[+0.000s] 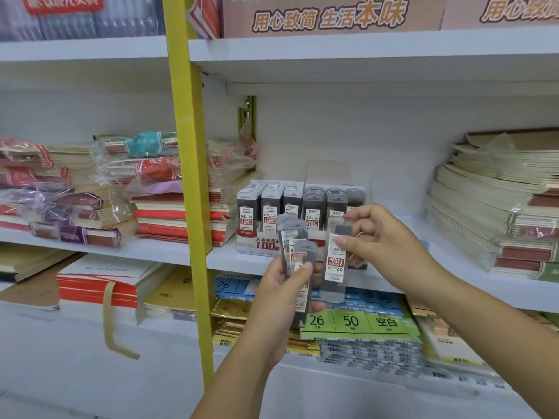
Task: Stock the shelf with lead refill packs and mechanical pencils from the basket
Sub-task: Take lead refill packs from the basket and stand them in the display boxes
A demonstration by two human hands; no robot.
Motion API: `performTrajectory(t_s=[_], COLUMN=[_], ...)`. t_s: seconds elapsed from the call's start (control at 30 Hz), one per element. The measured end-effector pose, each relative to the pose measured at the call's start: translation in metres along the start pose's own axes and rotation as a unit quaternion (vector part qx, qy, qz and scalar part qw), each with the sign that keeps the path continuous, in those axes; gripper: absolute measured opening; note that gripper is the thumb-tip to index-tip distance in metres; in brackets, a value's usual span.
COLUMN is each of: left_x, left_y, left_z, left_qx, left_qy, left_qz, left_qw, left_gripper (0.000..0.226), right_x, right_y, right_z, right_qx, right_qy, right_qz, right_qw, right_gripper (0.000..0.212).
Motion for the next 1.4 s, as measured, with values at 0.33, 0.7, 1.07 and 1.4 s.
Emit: performTrajectory(t_s=[0.33,0.7,1.07,1.4], left_x=[0.0,0.003,0.017,0.018], left_y=[-0.008,-0.007,-0.003,-0.001], left_z=[0.009,0.017,0.013,0.011], left_qx=[0.043,-0.006,-0.004,0.012], left_qy=[-0.047,-0.136,-0.066,-0.018], left_qz=[-0.03,-0.049,-0.004,-0.022], left_qw=[0.998,0.989,0.998,1.0], left_gripper=[0.018,0.017,0.024,0.024], right_x=[-0.023,-0.044,0.041,0.082], right_y=[-0.013,-0.018,0.07,0.014], right_z=[-0.028,0.004,0.081,0.063], right_qx=[-0.057,0.023,-0.366,-0.418], right_qy=[0.107,0.016,-0.14,-0.009], right_qz=[-0.04,-0.117,0.12,0.005], right_qw=[0.992,0.993,0.912,0.909], right_gripper=[0.038,0.017,0.024,0.013])
Point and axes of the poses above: each hand's wrist, its own x-axis towards the middle knuckle, its own z-axis out of the back of the hand, y = z × x, the point moved 4 cm from there along x, towards the middle knuckle, and after that the axes turned 7 degrees about y, right-handed, at the moved point
